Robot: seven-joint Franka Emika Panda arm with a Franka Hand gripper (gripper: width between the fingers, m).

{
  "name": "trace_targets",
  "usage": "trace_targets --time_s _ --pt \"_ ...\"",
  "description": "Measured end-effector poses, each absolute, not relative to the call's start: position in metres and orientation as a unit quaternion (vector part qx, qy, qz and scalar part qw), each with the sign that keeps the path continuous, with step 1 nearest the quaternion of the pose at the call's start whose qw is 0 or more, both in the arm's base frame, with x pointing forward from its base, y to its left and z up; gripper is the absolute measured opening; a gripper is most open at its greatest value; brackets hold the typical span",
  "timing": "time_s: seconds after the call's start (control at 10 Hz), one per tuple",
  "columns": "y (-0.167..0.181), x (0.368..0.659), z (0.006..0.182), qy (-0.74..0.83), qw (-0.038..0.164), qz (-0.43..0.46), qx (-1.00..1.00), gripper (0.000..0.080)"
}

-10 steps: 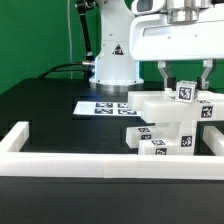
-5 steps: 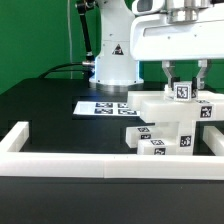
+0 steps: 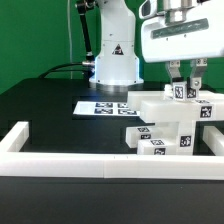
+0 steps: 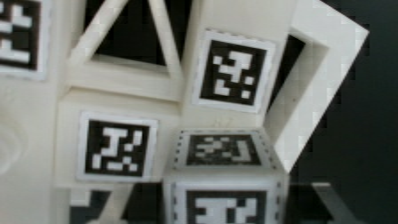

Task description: Assemble chair

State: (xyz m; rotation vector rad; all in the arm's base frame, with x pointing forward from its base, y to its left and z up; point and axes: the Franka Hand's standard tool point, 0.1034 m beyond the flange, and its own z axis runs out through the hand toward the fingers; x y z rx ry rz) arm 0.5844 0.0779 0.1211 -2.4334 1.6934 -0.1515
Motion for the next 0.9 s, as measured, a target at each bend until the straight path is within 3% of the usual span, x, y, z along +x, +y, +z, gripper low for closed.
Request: trace_targets --time_s 0.9 --pt "0.0789 0.5862 0.121 0.816 0.116 -0.012 -0.567 0.0284"
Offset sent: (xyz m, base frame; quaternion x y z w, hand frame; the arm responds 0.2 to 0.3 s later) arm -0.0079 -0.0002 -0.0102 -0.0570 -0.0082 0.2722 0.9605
